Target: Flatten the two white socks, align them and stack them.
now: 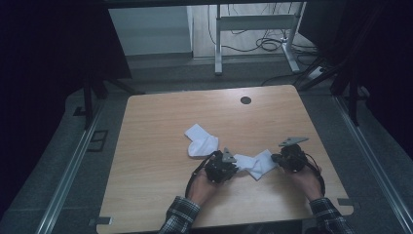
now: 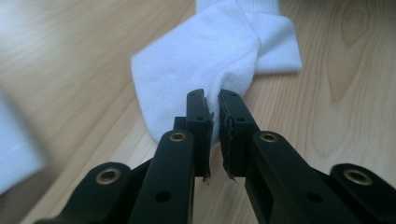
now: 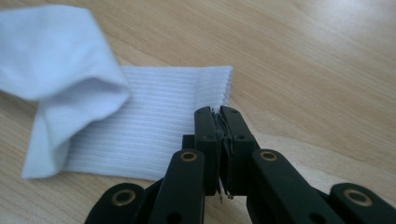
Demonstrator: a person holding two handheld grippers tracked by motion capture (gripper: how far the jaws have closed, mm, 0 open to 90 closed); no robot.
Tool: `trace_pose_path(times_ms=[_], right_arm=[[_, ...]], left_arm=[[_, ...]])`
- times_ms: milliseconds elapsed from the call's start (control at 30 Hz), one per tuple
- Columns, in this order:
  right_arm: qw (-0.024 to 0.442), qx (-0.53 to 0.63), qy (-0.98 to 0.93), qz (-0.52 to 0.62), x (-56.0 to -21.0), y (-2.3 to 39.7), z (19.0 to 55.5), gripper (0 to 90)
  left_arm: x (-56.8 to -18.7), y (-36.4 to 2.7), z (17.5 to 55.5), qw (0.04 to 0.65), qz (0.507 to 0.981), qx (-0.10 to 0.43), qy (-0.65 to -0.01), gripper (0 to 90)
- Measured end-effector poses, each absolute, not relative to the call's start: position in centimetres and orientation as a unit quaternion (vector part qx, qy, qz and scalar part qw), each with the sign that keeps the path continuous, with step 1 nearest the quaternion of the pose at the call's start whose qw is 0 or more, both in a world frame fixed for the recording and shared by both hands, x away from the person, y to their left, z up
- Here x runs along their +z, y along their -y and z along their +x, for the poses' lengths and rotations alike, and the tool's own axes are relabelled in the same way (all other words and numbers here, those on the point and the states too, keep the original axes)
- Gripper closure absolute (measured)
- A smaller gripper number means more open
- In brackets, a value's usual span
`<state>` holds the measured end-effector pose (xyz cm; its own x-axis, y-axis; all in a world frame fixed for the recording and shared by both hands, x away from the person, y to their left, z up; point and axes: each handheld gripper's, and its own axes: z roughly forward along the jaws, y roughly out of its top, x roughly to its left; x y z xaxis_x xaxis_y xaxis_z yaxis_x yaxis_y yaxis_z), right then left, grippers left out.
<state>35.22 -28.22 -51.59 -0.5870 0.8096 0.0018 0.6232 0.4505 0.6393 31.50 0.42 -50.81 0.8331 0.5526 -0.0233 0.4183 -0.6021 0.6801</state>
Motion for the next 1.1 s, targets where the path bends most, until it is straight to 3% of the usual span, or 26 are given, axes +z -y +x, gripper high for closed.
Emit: trace_pose_path(times_ms=[233,467,533,567,700,933,1100], right_arm=[[0.161,0.324,-0.831,0.422,-50.8,28.0,34.8,85.3],[0.158,0.315,-0.84,0.413,-51.1,27.1,34.7,84.3],[0.159,0.317,-0.838,0.414,-51.2,27.2,34.7,83.7],[0.162,0.32,-0.836,0.416,-51.1,27.4,34.7,82.5],[0.167,0.326,-0.831,0.419,-50.8,27.8,34.7,79.5],[0.163,0.332,-0.827,0.423,-50.9,28.2,34.7,73.9],[0.152,0.32,-0.836,0.419,-51.4,27.9,34.8,71.4]], left_arm=[[-49.5,-4.5,30.4,0.348,0.887,0.108,-0.284,81.1],[-50.6,-8.3,29.7,0.327,0.886,0.101,-0.313,74.7],[-50.9,-9.0,29.6,0.32,0.885,0.107,-0.32,66.6],[-50.9,-9.3,29.6,0.32,0.882,0.115,-0.327,55.7],[-50.4,-10.1,29.7,0.346,0.858,0.124,-0.36,41.1],[-51.6,-9.3,29.8,0.339,0.851,0.117,-0.383,30.9],[-52.9,-9.1,29.9,0.331,0.852,0.11,-0.39,29.4]])
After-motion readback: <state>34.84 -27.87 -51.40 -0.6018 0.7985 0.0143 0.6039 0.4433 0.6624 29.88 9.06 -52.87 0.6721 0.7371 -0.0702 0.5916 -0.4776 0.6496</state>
